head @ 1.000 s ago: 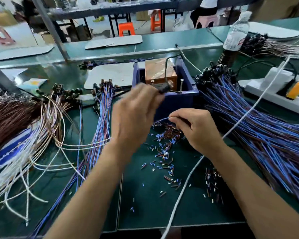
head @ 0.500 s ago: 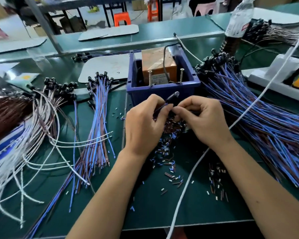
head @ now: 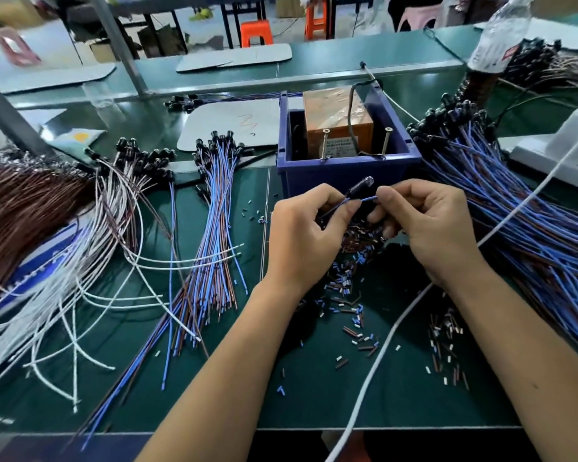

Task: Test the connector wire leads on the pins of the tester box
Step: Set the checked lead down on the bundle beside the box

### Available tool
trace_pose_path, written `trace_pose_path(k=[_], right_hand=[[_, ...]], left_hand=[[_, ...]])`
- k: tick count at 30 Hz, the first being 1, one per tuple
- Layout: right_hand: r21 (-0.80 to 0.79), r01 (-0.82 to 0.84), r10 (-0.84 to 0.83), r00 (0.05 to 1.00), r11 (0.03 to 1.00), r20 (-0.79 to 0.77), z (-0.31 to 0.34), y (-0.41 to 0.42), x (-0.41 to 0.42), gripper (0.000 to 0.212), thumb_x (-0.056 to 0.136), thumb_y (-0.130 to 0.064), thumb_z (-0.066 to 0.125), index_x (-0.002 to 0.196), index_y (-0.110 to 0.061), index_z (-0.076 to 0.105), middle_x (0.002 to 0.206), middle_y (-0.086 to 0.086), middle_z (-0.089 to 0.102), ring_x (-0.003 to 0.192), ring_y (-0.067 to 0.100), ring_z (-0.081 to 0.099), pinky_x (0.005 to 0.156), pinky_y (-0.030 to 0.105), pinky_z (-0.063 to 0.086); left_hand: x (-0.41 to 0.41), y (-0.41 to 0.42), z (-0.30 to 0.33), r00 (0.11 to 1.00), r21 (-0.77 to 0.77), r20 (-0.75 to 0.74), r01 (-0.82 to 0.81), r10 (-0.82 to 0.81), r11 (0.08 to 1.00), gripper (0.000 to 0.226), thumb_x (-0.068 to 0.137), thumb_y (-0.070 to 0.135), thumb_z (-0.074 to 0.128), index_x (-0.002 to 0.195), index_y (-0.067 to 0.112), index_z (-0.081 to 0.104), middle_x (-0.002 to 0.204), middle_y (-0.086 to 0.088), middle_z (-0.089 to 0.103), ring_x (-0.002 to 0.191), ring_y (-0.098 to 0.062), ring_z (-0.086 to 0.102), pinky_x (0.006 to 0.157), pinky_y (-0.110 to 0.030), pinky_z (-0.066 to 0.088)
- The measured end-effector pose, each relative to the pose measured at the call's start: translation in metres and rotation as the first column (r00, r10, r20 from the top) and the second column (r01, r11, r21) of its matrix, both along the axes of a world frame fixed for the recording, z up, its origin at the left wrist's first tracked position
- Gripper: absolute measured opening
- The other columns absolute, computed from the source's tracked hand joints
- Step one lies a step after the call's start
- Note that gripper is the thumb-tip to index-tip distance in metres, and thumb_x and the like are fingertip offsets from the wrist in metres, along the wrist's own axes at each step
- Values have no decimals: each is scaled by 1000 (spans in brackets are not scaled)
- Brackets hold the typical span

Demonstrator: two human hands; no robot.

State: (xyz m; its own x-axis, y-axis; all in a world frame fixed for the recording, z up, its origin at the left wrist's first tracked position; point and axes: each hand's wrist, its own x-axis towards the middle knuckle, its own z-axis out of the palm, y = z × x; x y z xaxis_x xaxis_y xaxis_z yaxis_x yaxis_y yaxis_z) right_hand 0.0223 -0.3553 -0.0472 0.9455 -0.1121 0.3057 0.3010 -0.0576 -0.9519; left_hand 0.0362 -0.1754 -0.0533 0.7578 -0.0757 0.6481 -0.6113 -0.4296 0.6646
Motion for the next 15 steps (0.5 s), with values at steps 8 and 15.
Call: trace_pose_path(k=[8, 15], right_hand=[[54, -34, 36, 999, 998, -28, 3, 0, -2, 27, 95, -31, 69, 80, -8, 72, 63, 6, 70, 51, 15, 59, 53, 22, 50], [100, -55, 58, 998, 993, -28, 6, -1, -2, 30, 93, -33, 68, 78, -8, 71, 59, 5, 65, 50, 15, 54, 50, 21, 45]], left_hand=[[0, 1, -2, 999, 37, -52, 18, -16, 999, 27, 101, 27, 65, 77, 15, 64, 54, 6, 48, 49, -16, 44, 48, -39, 37], [-1, 3, 2, 978, -50, -189, 84, -92, 995, 29, 100, 24, 66, 72, 16, 64, 52, 11, 45, 48, -7, 37, 46, -29, 31]])
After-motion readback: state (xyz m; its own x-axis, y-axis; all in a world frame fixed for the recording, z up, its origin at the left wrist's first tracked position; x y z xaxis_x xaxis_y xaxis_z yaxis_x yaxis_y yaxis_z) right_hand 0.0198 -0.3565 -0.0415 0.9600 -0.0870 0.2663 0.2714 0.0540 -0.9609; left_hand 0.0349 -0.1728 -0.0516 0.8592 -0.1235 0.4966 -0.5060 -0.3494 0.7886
